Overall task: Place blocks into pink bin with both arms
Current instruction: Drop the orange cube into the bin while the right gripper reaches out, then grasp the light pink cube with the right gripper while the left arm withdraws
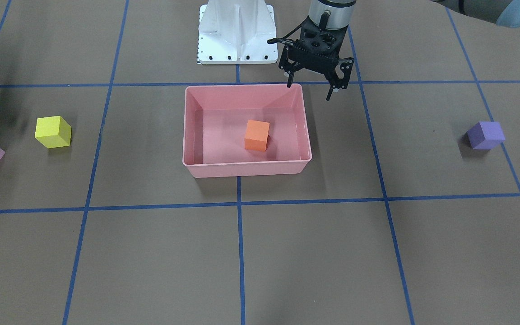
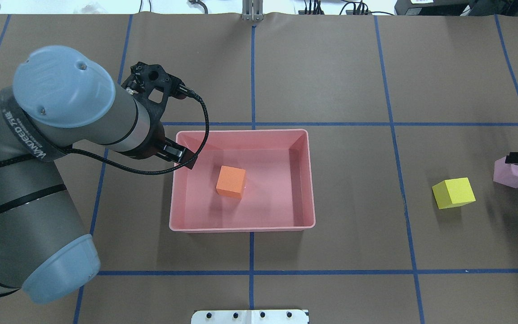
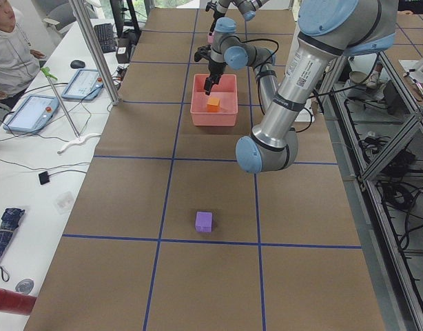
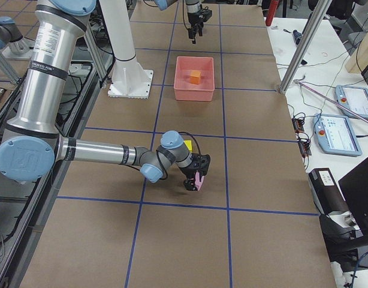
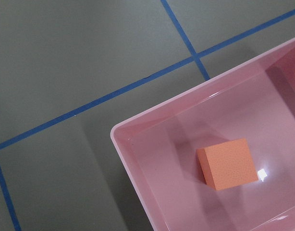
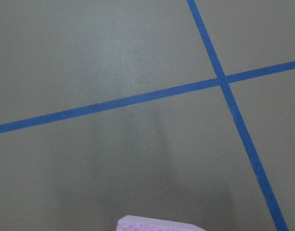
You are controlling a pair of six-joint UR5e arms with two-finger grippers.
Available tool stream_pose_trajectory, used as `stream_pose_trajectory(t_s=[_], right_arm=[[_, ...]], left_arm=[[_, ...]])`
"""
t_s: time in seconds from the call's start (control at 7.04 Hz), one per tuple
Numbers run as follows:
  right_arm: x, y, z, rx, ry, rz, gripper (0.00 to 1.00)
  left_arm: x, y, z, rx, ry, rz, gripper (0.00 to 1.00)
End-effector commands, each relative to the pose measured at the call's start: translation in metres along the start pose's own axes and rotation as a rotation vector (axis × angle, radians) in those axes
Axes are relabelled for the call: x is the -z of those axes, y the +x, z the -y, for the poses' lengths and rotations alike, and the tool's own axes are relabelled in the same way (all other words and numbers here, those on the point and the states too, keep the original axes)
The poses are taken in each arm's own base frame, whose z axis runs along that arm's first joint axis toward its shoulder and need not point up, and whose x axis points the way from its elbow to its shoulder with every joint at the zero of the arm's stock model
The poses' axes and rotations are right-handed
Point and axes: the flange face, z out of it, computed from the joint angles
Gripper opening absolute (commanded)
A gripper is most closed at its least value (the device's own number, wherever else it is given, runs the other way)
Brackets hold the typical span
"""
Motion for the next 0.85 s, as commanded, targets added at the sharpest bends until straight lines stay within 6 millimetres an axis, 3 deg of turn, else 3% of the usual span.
stream_pose_trajectory(t_s=[0.0, 0.14, 0.28, 0.43, 0.57, 0.71], right_arm=[[-0.013, -0.005, -0.013, 0.014, 0.022, -0.032, 0.99], [-0.018, -0.005, -0.018, 0.028, 0.037, -0.049, 0.89], [-0.019, -0.006, -0.019, 0.031, 0.039, -0.050, 0.09], [-0.016, -0.011, -0.017, 0.048, 0.046, -0.041, 0.00], [-0.007, -0.030, -0.012, 0.073, 0.056, -0.003, 0.00], [0.007, -0.057, -0.006, 0.087, 0.061, 0.047, 0.00]], left_arm=[[0.000, 0.000, 0.000, 0.001, 0.000, 0.002, 1.00], [-0.001, 0.000, 0.000, 0.000, 0.000, 0.002, 1.00], [-0.003, -0.001, 0.000, 0.001, -0.003, 0.005, 1.00], [-0.002, -0.003, 0.000, 0.001, -0.001, 0.007, 1.00], [0.003, -0.026, 0.008, 0.015, 0.011, 0.031, 1.00], [0.009, -0.064, 0.014, -0.056, 0.022, 0.075, 1.00]])
